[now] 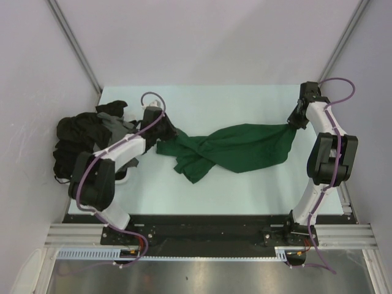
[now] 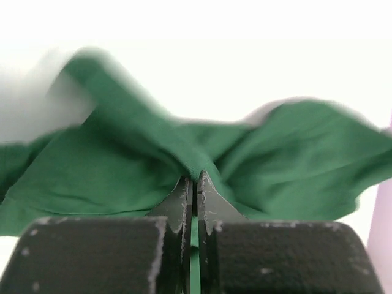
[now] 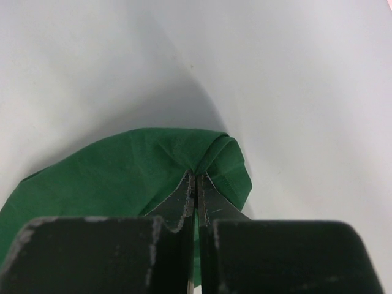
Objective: Fold and stack the t-shirts
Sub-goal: Flatten out the tshirt
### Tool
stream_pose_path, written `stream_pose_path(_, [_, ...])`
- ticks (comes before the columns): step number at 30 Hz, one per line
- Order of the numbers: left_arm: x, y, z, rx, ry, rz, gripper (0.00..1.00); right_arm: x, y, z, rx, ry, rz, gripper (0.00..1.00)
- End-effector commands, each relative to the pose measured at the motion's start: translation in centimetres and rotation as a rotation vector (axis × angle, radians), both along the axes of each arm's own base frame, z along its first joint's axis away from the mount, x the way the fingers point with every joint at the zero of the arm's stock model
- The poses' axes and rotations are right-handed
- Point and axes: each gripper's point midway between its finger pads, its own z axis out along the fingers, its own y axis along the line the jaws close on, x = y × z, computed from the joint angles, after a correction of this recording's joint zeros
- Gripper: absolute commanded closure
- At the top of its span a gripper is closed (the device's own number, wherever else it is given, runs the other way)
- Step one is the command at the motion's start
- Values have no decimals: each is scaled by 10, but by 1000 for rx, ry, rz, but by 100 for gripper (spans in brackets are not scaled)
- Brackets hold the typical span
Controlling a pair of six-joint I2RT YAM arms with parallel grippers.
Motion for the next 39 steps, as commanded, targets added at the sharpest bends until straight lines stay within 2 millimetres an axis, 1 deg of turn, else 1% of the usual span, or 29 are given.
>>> stream_pose_path(1, [21, 22, 144, 13, -257, 117, 100, 8, 1, 17, -6, -31, 5, 100])
stream_pose_path(2, [18, 28, 168, 15, -287, 139, 100, 7, 3, 22, -1, -35, 8, 100])
stream_pose_path(3, [16, 33, 185, 19, -318, 162, 100, 7, 3, 33, -1, -57, 8, 100])
stream_pose_path(5, [4, 49, 234, 36, -402, 207, 100, 5, 9, 51, 24, -86, 27, 100])
stream_pose_path(6, [-1, 54, 248, 66, -431, 200, 100, 7, 13, 65, 35, -118, 43, 100])
stream_pose_path(7, [-6, 59, 263, 81, -457, 204, 100, 6, 21, 91, 60, -182, 73, 100])
stream_pose_path(8, [-11, 67, 286, 118, -491, 214, 100, 8, 25, 106, 68, -221, 92, 100])
stream_pose_path(10, [-16, 76, 313, 145, -533, 230, 100, 10, 35, 156, 88, -345, 143, 100])
stream_pose_path(11, [-21, 83, 340, 162, -581, 243, 100, 9, 39, 172, 90, -383, 156, 100])
stream_pose_path(13, [-25, 88, 362, 173, -618, 256, 100, 8, 45, 210, 99, -472, 182, 100])
stream_pose_path(14, [-28, 91, 378, 180, -651, 259, 100, 6, 46, 218, 105, -488, 183, 100])
stream_pose_path(16, [-30, 92, 386, 182, -660, 262, 100, 3, 49, 227, 114, -504, 185, 100])
stream_pose_path(17, [-32, 92, 388, 184, -660, 253, 100, -2, 49, 226, 115, -495, 183, 100])
stream_pose_path(19, [-37, 90, 386, 177, -653, 236, 100, -8, 48, 219, 106, -467, 177, 100])
stream_pose_path(20, [-38, 89, 377, 177, -631, 233, 100, -15, 48, 213, 106, -437, 173, 100])
stream_pose_path(22, [-50, 90, 375, 163, -632, 224, 100, -24, 49, 206, 105, -405, 174, 100])
stream_pose_path(23, [-52, 91, 366, 167, -614, 220, 100, -34, 51, 200, 109, -381, 179, 100])
stream_pose_path(25, [-64, 94, 363, 172, -602, 212, 100, -45, 53, 194, 104, -357, 175, 100])
stream_pose_path(26, [-67, 93, 355, 184, -581, 200, 100, -54, 55, 185, 114, -320, 167, 100])
stream_pose_path(28, [-75, 90, 341, 180, -539, 164, 100, -79, 58, 158, 128, -218, 159, 100])
stream_pose_path(29, [-75, 87, 322, 177, -496, 152, 100, -86, 58, 148, 125, -182, 150, 100])
stream_pose_path(30, [-75, 83, 309, 171, -467, 141, 100, -101, 54, 123, 110, -113, 129, 100])
stream_pose_path(31, [-75, 79, 301, 150, -461, 126, 100, -108, 51, 112, 111, -83, 112, 100])
stream_pose_path(32, [-73, 74, 265, 147, -389, 118, 100, -113, 43, 103, 83, -57, 80, 100])
stream_pose_path(33, [-71, 70, 250, 136, -362, 113, 100, -120, 40, 88, 85, -17, 67, 100])
stream_pose_path(34, [-67, 64, 219, 120, -303, 106, 100, -117, 33, 84, 83, -23, 45, 100])
stream_pose_path(36, [-63, 53, 191, 103, -255, 88, 100, -109, 27, 77, 95, -32, 30, 100])
stream_pose_path(38, [-51, 40, 160, 89, -205, 79, 100, -88, 17, 68, 114, -51, 6, 100])
stream_pose_path(39, [-46, 36, 153, 89, -196, 76, 100, -79, 13, 61, 115, -47, -2, 100])
